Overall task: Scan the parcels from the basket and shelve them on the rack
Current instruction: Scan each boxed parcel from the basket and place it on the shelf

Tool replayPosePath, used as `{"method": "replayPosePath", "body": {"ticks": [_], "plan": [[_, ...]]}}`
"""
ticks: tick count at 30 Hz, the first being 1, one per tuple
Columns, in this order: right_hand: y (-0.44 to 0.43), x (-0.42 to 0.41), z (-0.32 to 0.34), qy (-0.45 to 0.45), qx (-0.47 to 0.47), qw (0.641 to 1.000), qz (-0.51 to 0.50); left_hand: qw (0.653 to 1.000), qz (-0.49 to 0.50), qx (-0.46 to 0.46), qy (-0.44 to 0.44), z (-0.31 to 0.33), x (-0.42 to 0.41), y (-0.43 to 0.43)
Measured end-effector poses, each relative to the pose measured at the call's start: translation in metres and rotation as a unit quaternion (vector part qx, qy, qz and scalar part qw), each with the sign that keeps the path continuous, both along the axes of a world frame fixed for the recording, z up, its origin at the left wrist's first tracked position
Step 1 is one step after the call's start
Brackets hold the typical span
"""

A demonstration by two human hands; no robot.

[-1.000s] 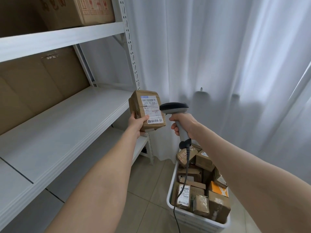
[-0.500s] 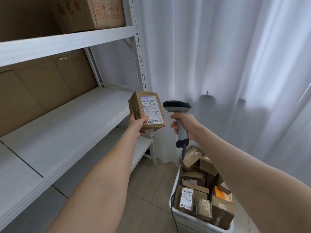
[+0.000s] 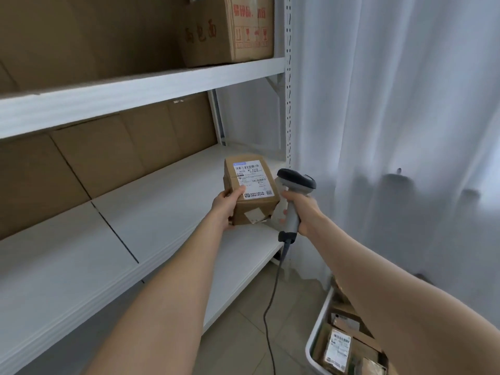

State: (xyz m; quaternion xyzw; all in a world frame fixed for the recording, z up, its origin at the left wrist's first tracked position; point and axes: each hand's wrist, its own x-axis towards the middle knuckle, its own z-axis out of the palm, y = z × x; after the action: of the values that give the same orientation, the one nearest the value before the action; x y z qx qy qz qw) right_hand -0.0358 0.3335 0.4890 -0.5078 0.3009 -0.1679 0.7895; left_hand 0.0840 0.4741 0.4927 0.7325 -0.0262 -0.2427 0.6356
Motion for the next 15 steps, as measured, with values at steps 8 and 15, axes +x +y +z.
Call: {"method": "replayPosePath", "body": {"ticks": [8,15], "plan": [[0.067,0.072,0.006,0.001,-0.001,0.997,0.076,0.997,0.063,0.036,0.019,0.010,0.037,0.067],[0.130,0.116,0.000,0.017,-0.009,0.985,0.172,0.984,0.166,0.066,0.026,0.018,0.050,0.136]]}}
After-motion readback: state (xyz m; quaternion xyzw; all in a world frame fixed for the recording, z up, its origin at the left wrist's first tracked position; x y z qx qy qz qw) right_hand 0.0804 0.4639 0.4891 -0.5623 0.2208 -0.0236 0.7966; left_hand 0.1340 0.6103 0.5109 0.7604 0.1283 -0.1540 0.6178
